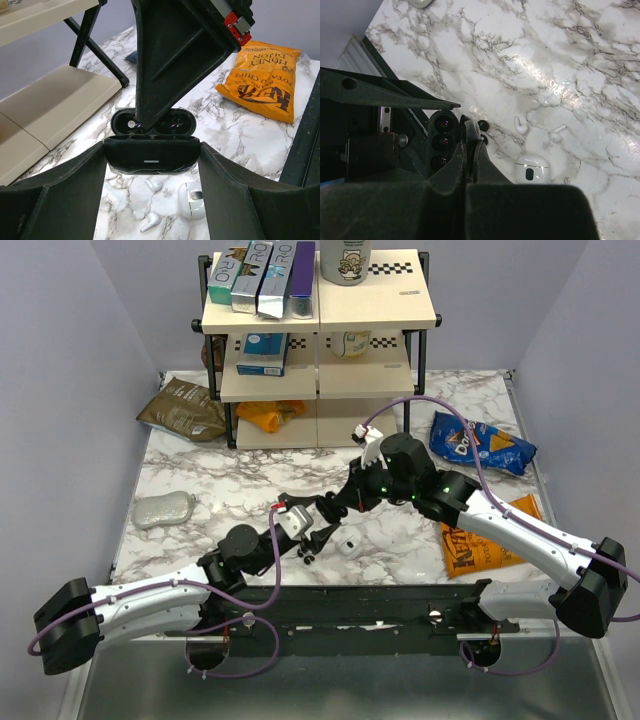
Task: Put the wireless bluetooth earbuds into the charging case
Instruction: Adjust the charging case.
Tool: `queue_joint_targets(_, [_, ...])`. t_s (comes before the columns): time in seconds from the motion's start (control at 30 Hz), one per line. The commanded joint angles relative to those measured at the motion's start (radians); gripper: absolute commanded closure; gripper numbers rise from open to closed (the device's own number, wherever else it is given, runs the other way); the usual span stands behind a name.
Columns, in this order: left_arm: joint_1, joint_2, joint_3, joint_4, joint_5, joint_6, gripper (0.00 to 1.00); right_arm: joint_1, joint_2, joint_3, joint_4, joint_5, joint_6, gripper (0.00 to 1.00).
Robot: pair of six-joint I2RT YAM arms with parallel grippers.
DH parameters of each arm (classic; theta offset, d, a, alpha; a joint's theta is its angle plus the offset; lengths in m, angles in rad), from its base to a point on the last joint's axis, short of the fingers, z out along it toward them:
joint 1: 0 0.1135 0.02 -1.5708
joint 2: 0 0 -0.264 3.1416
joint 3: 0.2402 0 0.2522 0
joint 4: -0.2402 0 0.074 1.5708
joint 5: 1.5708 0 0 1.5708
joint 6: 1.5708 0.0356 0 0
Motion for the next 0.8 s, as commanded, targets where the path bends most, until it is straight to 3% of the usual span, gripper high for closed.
queue_joint_targets(0.0, [-0.004,0.021,0.059,-0.042,-0.065,-0.024,0.68,0.003,-0.017,0.031,-0.020,-0.022,-0.053,0.99])
queue_joint_targets(0.17, [-0.004,0.058,0.093,-0.085,-0.092,-0.045,0.49,0.007,-0.048,0.044,-0.031,-0.014,-0.087,0.99])
queue_joint_targets(0.23, [-0.004,0.059,0.093,-0.085,-0.112,-0.052,0.35,0.007,-0.057,0.051,-0.040,-0.006,-0.105,0.99])
queue_joint_targets(0.3, [-0.004,0.061,0.093,-0.082,-0.120,-0.052,0.01,0.010,-0.072,0.065,-0.059,0.009,-0.124,0.99])
queue_joint_targets(0.63, [0.003,0.052,0.163,-0.211,-0.180,-0.160,0.01,0.014,-0.143,0.111,-0.102,0.085,-0.217,0.99])
queue_joint_targets(0.77, [0.033,-0.010,0.203,-0.279,0.033,-0.190,0.01,0.066,-0.213,0.044,-0.019,0.245,-0.355,0.99])
